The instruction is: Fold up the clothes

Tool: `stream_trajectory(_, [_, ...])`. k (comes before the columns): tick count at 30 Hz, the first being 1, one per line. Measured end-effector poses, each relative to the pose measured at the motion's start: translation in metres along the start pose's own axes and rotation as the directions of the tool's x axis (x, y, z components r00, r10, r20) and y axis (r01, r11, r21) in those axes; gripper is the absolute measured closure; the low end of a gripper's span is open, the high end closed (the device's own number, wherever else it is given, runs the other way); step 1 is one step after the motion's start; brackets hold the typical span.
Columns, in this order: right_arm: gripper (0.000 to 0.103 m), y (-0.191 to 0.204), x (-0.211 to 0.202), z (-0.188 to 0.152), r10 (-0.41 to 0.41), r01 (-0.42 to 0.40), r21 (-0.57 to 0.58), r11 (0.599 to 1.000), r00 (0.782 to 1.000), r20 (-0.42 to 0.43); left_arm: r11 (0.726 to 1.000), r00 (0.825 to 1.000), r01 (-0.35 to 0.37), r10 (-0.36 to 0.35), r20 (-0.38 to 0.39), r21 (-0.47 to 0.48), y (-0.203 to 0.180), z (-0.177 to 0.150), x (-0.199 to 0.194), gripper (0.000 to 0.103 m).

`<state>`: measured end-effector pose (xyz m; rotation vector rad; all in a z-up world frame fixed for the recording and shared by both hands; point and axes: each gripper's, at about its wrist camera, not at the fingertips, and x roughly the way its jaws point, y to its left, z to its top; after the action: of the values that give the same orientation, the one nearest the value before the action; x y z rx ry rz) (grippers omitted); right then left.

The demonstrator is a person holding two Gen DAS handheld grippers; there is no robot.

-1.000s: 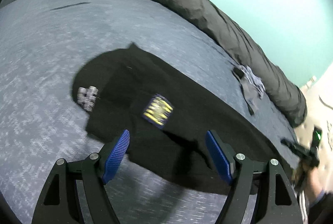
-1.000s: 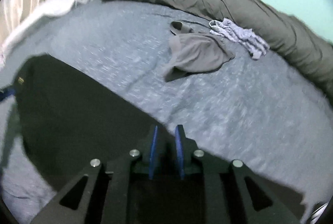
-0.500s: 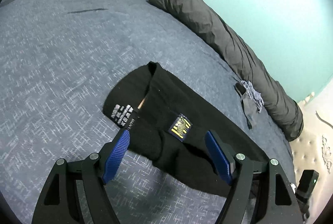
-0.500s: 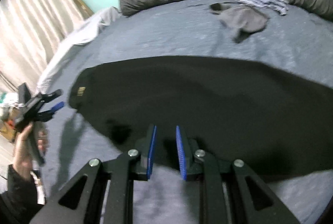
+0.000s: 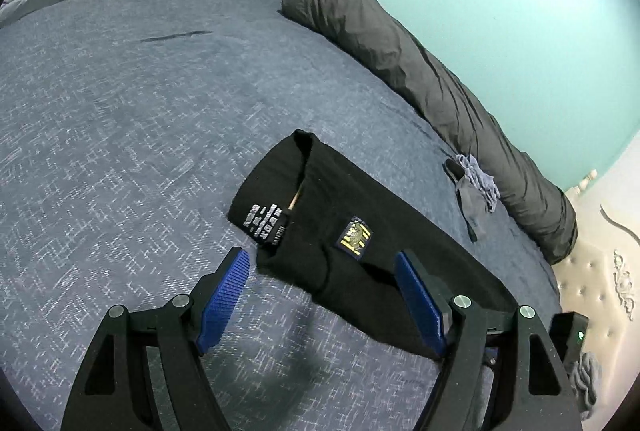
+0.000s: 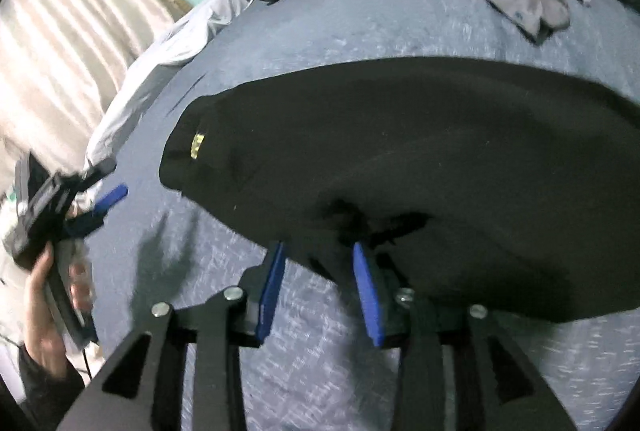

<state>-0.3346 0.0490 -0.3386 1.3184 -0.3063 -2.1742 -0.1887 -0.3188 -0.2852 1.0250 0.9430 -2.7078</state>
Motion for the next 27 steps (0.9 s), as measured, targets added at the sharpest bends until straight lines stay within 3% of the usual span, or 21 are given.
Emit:
stream_trajectory(7, [0.067,-0.013,0.018,0.007,0.043,-0.044,0.061,0.997,0.999,0.023,1.0,1.0,0.002,-0.002,0.002,-0.025,0.01,0.004,-0.003,0.024])
stream_trajectory(8, [0.069,-0.012,0.017,0.007,0.056,-0.057,0.062,0.996,0.998,0.03,1.0,1.0,0.003,-0.003,0.002,-0.025,0.009,0.004,-0.003,0.024])
stream_trajectory(9, [0.083,-0.009,0.016,0.005,0.067,-0.069,0.047,0.997,0.997,0.039,1.0,1.0,0.004,-0.004,0.001,-0.025,0.009,0.003,-0.003,0.024])
stream_trajectory(10, [0.089,-0.004,0.014,0.002,0.079,-0.08,0.021,0.997,0.996,0.048,1.0,1.0,0.005,-0.005,0.0,-0.026,0.009,0.003,-0.003,0.024])
stream_trajectory(12, [0.093,0.006,0.014,-0.006,0.068,-0.067,-0.037,0.997,0.997,0.04,1.0,1.0,0.007,-0.007,-0.001,-0.029,0.008,0.003,-0.003,0.024])
stream_trajectory(20, [0.096,0.009,0.016,-0.056,0.047,-0.044,-0.118,0.992,0.999,0.022,1.0,1.0,0.005,-0.005,-0.003,-0.028,0.007,0.002,-0.002,0.024])
stream_trajectory(27, [0.096,0.009,0.022,-0.069,0.004,-0.004,-0.15,0.989,1.0,0.003,0.999,1.0,0.004,-0.005,-0.019,-0.039,0.009,0.001,0.004,0.024])
